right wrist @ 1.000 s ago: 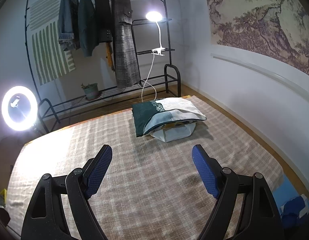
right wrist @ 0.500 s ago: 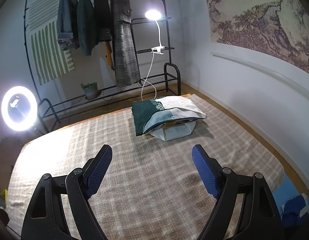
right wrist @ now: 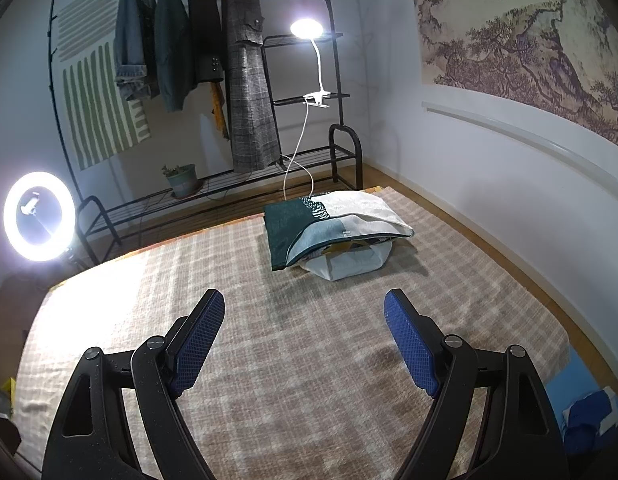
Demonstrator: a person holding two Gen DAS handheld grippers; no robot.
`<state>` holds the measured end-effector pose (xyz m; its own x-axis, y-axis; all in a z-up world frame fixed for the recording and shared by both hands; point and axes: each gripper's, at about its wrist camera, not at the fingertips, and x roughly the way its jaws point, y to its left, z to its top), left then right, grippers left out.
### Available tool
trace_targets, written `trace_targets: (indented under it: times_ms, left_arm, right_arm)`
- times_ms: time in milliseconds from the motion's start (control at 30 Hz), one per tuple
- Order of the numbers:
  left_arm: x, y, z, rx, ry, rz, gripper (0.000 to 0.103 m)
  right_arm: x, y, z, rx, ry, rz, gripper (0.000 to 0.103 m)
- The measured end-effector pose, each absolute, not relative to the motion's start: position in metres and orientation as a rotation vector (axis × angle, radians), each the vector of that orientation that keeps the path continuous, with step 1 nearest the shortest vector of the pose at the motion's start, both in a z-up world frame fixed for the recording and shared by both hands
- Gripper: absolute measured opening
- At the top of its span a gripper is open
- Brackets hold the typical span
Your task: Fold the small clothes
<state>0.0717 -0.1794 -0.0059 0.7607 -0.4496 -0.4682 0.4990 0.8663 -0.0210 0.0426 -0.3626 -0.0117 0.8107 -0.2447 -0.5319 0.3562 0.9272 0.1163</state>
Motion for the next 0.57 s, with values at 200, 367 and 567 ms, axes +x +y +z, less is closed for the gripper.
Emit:
trace_targets:
  times_ms: [200, 367, 567]
  left_arm:
    - [0.0710, -0.1787, -0.0058, 0.110, 0.482, -0.520, 0.103]
    - [0.0708, -0.1795, -0.0058, 0.110, 0.480, -0.517, 0.103]
    - [0.0707, -0.1761, -0.0056, 0.104, 0.469, -0.522, 0.103]
  right_arm:
    - [0.0427, -0.3626, -0.0120, 0.217, 0.537, -0.322, 0.082]
    - [0.0430, -0.3629, -0.0122, 0.216, 0.538, -0.321, 0.082]
    - [0.0455, -0.3651, -0.0145, 0.211, 0.544, -0.312, 0.082]
